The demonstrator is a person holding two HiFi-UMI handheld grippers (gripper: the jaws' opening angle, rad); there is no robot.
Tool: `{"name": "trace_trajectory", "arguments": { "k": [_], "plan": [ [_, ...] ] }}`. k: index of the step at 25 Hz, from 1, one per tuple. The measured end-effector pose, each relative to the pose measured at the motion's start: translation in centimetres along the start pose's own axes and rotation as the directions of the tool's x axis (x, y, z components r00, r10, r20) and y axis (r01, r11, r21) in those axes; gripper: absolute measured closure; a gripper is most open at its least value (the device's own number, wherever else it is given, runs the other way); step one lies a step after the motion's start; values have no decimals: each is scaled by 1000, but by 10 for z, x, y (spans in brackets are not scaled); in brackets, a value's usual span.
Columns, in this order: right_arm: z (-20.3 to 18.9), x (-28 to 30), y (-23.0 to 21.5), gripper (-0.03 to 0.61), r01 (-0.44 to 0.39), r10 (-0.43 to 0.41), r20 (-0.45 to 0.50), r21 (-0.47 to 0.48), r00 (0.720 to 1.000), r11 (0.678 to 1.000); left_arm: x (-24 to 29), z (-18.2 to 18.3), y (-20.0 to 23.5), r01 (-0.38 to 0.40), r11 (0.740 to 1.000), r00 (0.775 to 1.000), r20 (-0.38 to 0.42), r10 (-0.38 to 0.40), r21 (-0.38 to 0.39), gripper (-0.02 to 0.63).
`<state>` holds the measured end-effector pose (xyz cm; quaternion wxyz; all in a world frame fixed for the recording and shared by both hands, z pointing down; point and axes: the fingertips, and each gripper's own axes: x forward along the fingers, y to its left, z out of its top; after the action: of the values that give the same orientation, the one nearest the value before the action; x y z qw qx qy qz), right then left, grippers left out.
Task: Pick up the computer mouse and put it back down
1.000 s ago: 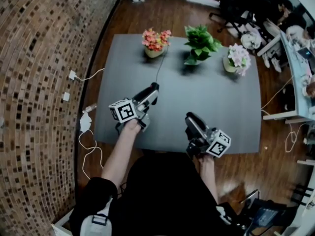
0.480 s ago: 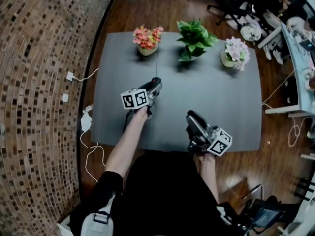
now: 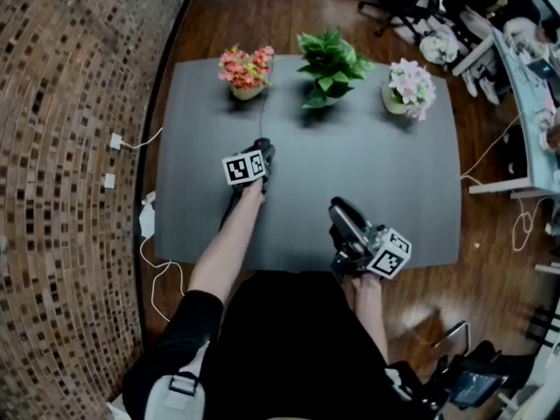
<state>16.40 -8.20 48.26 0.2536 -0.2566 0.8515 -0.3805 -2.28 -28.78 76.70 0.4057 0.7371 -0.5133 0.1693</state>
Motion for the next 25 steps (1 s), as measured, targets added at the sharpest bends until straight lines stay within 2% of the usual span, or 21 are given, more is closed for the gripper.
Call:
{"name": "trace_trajectory", "arguments": {
  "k": [3, 6, 8, 11, 15, 18, 21, 25],
  "plan": [
    [3, -4, -3, 483, 7, -7, 1, 1, 1000, 1000, 11, -8, 5, -46, 999, 998, -30, 46, 18, 325],
    [6, -8, -7, 483, 14, -14, 3, 3, 1000, 1000, 21, -9, 11, -83, 994, 995, -48, 86, 70, 325],
    [9, -12, -10, 483, 19, -19, 4, 4, 1000, 1000, 26, -13, 20, -122, 986, 989, -72, 131, 112, 325],
    [12, -16, -14, 483, 27, -27, 7, 6, 1000, 1000, 30, -21, 30, -167, 976, 978, -101, 181, 137, 325],
    [15, -21, -18, 483, 33, -33, 7, 8, 999, 999, 34, -17, 27, -178, 970, 980, -57, 190, 168, 325],
    [14, -19, -17, 483, 28, -28, 1, 8, 1000, 1000, 35, -18, 23, -193, 959, 976, -57, 209, 208, 325],
    [11, -13, -13, 483, 17, -17, -10, 8, 1000, 1000, 37, -22, 11, -177, 952, 979, -59, 198, 251, 325],
    [6, -4, -6, 483, -2, 2, -26, 6, 1000, 1000, 38, -32, 6, -130, 955, 983, -89, 159, 265, 325]
  ]
}}
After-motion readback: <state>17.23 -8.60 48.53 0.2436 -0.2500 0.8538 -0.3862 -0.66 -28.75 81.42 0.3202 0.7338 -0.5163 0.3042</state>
